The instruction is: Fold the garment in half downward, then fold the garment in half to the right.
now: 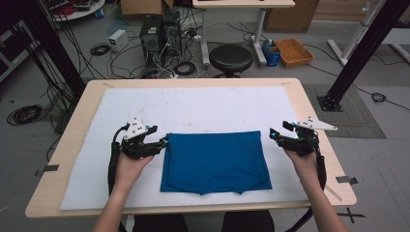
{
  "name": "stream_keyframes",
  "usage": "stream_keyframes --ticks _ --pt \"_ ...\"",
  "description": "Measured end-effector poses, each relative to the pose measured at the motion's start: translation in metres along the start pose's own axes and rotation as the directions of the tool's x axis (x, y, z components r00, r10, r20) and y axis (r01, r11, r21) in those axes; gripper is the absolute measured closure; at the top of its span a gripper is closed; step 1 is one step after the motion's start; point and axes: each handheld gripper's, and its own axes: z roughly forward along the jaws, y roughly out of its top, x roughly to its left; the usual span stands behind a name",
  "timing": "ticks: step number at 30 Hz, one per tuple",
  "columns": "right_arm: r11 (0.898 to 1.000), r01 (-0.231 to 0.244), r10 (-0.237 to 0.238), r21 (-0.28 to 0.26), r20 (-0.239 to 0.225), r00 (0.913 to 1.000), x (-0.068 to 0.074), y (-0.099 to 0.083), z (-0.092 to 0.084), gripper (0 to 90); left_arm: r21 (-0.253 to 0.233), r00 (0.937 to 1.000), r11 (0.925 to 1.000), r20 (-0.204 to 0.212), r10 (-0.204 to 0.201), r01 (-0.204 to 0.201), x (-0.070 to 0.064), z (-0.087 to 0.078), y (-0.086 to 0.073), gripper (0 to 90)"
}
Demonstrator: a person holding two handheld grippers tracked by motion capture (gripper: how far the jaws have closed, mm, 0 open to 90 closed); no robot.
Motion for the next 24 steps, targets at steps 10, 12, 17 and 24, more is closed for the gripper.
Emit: stream_keyframes --ticks 10,12,17,24 --pt "1.0 0.001 -0.001 -0.006 -0.001 1.0 -0.001 -0.004 -0.004 34.1 -0.01 1.0 0.9999 -0.003 -0.002 0.002 -0.006 -0.004 0.001 38.4" --pt "1.0 0.003 -0.003 -0.013 0.0 1.0 -0.001 -0.003 -0.005 34.1 -0.015 1.0 0.9999 -0.001 -0.004 0.004 -0.009 -0.004 0.002 38.3" --pt "1.0 0.0 0.0 -0.013 0.004 1.0 -0.001 -0.002 -0.004 34.1 -0.012 1.0 0.9999 0.005 -0.006 0.006 -0.015 -0.008 0.003 38.4" --pt "1.0 0.0 0.0 -0.011 0.006 1.0 -0.001 -0.003 -0.004 34.1 0.004 0.9991 0.9994 -0.024 -0.035 0.036 -0.022 -0.013 0.006 38.4"
